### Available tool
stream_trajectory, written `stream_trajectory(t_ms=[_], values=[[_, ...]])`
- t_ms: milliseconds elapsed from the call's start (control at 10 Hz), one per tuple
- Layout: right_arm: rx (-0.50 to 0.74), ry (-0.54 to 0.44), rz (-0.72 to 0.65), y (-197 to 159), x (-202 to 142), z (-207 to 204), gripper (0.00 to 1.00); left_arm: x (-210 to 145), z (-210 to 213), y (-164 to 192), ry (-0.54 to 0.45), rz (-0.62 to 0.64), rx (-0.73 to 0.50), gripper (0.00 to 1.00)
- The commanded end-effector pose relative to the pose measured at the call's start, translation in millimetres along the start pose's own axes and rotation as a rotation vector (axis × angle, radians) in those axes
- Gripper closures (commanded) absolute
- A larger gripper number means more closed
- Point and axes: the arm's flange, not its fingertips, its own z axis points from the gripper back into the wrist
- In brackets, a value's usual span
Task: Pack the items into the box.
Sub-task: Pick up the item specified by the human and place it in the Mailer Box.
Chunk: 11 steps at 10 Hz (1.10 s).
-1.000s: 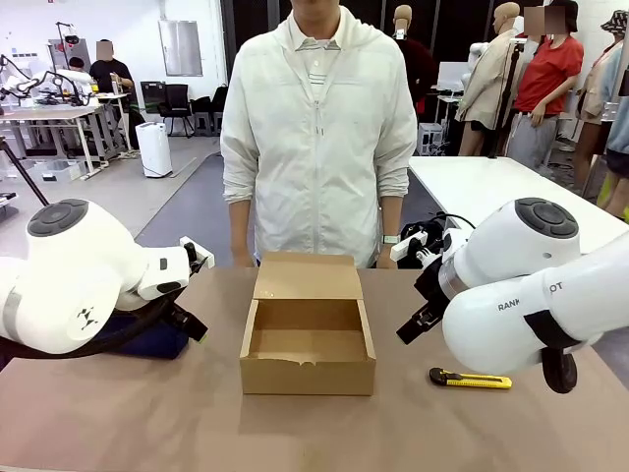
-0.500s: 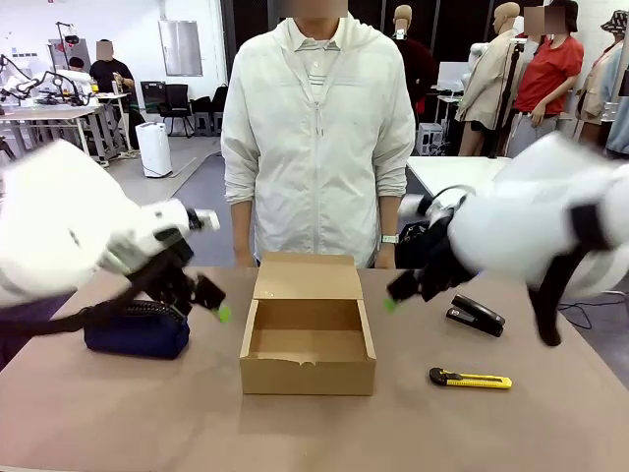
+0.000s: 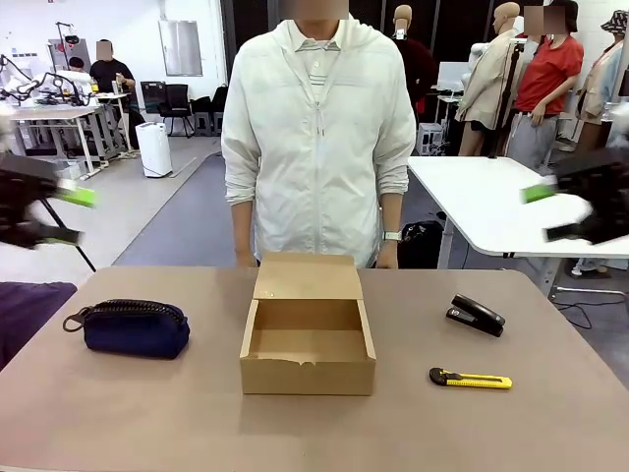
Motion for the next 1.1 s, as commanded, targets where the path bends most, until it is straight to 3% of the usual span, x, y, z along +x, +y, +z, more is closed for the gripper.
stream_trajectory(t_ms=[0, 200, 300, 400, 1000], values=[[0.099, -0.164, -0.160, -69.3, -25.7, 21.0, 0.00, -38.6, 40.2, 73.0, -0.182, 0.111, -0.097, 0.00], [0.136, -0.279, -0.331, -129.1, -49.7, 41.5, 0.00, -68.9, 67.2, 134.4, -0.311, 0.278, -0.157, 0.00], [0.078, -0.333, -0.350, -143.7, -55.5, 44.3, 0.00, -77.5, 63.5, 152.7, -0.321, 0.345, -0.019, 0.00], [0.081, -0.238, -0.317, -116.0, -18.8, 67.6, 0.00, -26.3, 105.2, 112.1, -0.294, 0.249, -0.101, 0.00], [0.081, -0.238, -0.317, -116.0, -18.8, 67.6, 0.00, -26.3, 105.2, 112.1, -0.294, 0.249, -0.101, 0.00]])
